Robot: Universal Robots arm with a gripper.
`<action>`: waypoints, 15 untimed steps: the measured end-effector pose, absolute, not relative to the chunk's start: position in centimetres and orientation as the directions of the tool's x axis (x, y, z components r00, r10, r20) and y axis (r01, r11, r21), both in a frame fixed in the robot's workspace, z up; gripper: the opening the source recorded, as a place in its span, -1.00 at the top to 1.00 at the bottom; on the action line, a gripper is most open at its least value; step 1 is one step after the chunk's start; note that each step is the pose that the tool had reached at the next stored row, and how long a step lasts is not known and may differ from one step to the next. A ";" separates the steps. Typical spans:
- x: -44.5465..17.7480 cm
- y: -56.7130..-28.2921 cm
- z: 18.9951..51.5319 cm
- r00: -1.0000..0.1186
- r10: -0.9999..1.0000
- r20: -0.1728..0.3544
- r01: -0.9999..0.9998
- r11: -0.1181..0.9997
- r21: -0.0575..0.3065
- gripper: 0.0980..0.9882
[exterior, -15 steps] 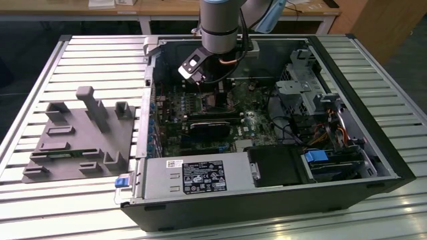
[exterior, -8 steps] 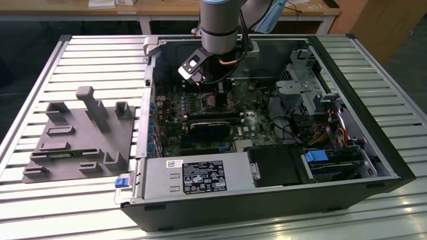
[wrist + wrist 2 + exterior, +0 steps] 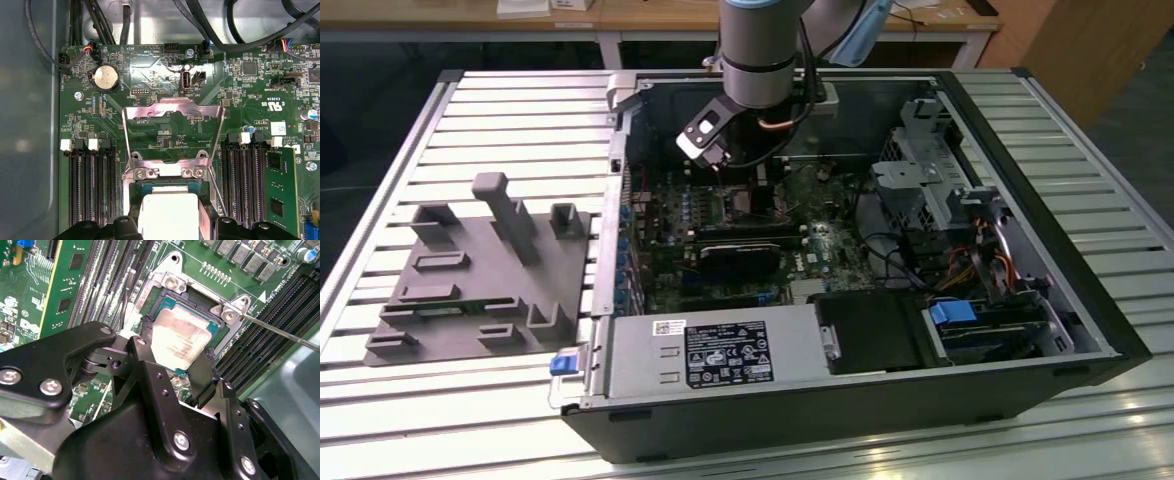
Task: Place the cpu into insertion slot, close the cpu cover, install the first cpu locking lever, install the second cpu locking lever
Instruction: 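Place the cpu into insertion slot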
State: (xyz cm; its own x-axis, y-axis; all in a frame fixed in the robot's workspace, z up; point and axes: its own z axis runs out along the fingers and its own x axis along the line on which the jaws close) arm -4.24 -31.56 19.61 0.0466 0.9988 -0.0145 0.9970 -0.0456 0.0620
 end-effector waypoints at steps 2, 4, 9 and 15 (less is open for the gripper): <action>-4.2 -31.6 19.6 0.047 0.999 -0.015 0.997 -0.046 0.062 0.00; -4.2 -31.6 19.6 0.047 0.999 -0.015 0.997 -0.046 0.062 -0.14; -4.2 -31.6 19.6 0.047 0.999 -0.012 0.997 -0.046 0.062 -0.14; -4.3 -31.6 20.0 0.047 0.999 -0.010 0.997 -0.046 0.062 -0.14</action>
